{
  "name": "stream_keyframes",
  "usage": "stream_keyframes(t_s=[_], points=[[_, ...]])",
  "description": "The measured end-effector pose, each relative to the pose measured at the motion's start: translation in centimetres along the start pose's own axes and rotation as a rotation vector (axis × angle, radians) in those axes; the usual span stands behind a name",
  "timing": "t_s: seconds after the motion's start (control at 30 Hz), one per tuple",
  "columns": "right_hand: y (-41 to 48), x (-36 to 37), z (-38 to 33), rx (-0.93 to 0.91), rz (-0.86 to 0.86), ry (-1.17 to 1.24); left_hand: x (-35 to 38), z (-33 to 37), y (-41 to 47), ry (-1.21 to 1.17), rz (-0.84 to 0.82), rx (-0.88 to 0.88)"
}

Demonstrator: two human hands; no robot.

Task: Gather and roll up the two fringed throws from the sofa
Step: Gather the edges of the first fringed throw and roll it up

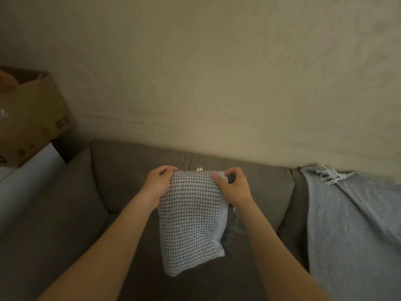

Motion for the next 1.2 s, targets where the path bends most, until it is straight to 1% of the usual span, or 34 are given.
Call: stream_keyframes(t_s=[0.07,0.13,0.17,0.23,0.3,0.33,0.43,0.5,0.57,0.63,0.67,0.7,0.8,0.83,0.87,0.9,0.93,0.97,1.0,1.03,1.13,1.2], points=[[0.0,0.1,-0.4,-0.031,0.025,0.047,-0.7,0.5,0.0,0.029,-0.102,-0.050],[0.1,0.0,-0.6,-0.040,0.012,0.079,-1.2,0.8,-0.5,0.036,-0.254,-0.082],[0.1,-0.2,-0.8,-0.042,0.000,0.102,-1.5,0.6,-0.4,0.067,-0.331,-0.055],[0.0,-0.7,-1.3,-0.037,-0.027,0.198,-1.5,0.5,-0.3,0.254,-0.420,0.032],[0.0,-1.1,-1.5,-0.045,-0.031,0.249,-1.2,0.3,-0.2,0.467,-0.411,0.108],[0.0,-1.1,-1.5,-0.052,-0.017,0.256,-0.9,0.3,-0.2,0.533,-0.381,0.125],[0.1,-0.9,-1.1,-0.032,0.057,0.237,-0.1,0.1,-0.2,0.639,-0.301,0.158],[-0.1,-1.0,-1.1,-0.009,0.050,0.216,0.1,0.4,-0.4,0.756,-0.248,0.200],[-0.2,-1.6,-1.3,-0.009,-0.030,0.112,0.1,0.9,-0.7,0.889,-0.188,0.233],[-0.3,-2.2,-1.2,-0.023,-0.228,-0.065,0.2,1.5,-1.0,0.963,-0.157,0.315],[-0.4,-2.4,-1.2,-0.036,-0.302,-0.205,0.4,1.8,-1.1,0.966,-0.164,0.366],[-0.4,-2.7,-1.1,-0.046,-0.328,-0.362,0.5,2.1,-1.1,0.950,-0.183,0.402],[-0.8,-2.4,-1.5,-0.008,-0.260,-0.817,1.3,3.1,-1.7,0.935,-0.238,0.466],[-1.1,-1.8,-1.7,-0.028,-0.222,-0.980,1.7,3.5,-2.0,0.967,-0.240,0.498],[-1.4,-0.9,-2.1,-0.100,-0.202,-1.091,2.2,3.9,-2.3,1.005,-0.241,0.524],[-1.7,0.0,-2.3,-0.209,-0.217,-1.109,2.7,4.5,-2.6,1.032,-0.245,0.543],[-1.8,0.8,-2.4,-0.310,-0.267,-1.052,3.1,4.9,-2.8,1.041,-0.248,0.547],[-1.9,1.2,-2.6,-0.371,-0.317,-0.962,3.4,5.1,-2.9,1.029,-0.252,0.538],[-1.9,1.3,-2.6,-0.394,-0.339,-0.889,3.4,5.2,-2.9,0.979,-0.257,0.516],[-1.8,1.1,-2.7,-0.388,-0.333,-0.848,3.2,5.2,-2.8,0.877,-0.262,0.491],[-1.4,-0.3,-3.1,-0.332,-0.298,-0.669,2.6,3.8,-2.8,0.460,-0.258,0.433],[-1.2,-1.3,-3.2,-0.337,-0.278,-0.541,2.7,2.3,-2.9,0.318,-0.259,0.393]])
Point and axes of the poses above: each hand's wrist, its own y-axis towards the middle knuckle, its own x-axis out of the palm, z = x × y, the point moved 2 cm from there along y, towards the middle knuckle, and after that the axes turned 4 degrees about -z, right-handed, at the moved point
